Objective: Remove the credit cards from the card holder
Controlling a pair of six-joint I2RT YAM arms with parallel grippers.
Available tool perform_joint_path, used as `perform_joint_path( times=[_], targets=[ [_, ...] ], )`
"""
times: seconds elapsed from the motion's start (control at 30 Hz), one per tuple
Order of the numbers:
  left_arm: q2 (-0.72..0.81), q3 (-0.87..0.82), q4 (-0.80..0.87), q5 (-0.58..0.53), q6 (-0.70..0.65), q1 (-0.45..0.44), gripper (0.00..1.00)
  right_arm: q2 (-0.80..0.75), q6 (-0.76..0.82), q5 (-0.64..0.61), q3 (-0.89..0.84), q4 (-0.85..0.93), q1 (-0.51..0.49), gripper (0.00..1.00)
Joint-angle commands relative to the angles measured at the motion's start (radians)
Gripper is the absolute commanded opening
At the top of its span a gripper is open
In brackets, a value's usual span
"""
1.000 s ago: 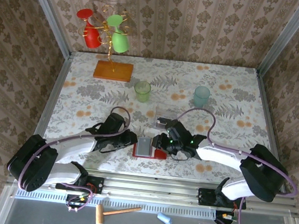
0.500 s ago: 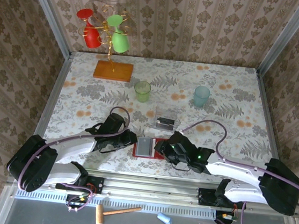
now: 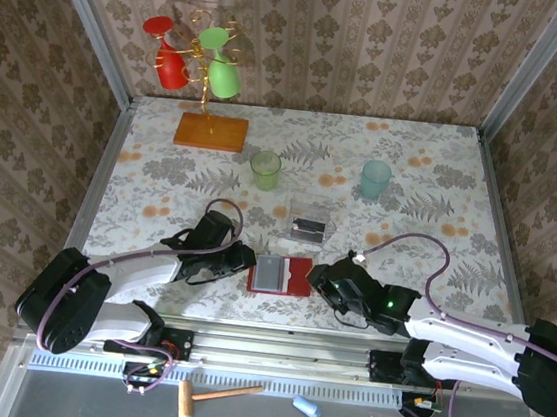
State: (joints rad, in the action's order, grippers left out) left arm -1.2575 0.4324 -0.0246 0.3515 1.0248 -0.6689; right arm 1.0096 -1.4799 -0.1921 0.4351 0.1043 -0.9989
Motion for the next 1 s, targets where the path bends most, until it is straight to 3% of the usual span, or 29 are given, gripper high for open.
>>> perform_joint_path(
  times=[0.0, 0.17, 0.47, 0.97],
  targets=[
    [-0.018, 0.012, -0.002, 0.007, 0.001, -0.001, 0.2, 0.008, 0.139, -0.083, 0.062, 0.024, 0.011, 0.41],
    [-0.028, 0.002, -0.004, 0.007, 0.01, -0.001, 0.13, 0.059, 0.244, -0.052, 0.11, 0.015, 0.035, 0.41],
    [-0.026, 0.008, 0.03, 0.012, -0.01, 0.0, 0.07, 0.176, 0.327, 0.195, 0.168, -0.039, 0.145, 0.4],
    [-0.042, -0.003, 0.049, 0.001, -0.026, 0.0, 0.04, 0.437, 0.336, 0.416, 0.298, -0.137, 0.151, 0.34]
  ],
)
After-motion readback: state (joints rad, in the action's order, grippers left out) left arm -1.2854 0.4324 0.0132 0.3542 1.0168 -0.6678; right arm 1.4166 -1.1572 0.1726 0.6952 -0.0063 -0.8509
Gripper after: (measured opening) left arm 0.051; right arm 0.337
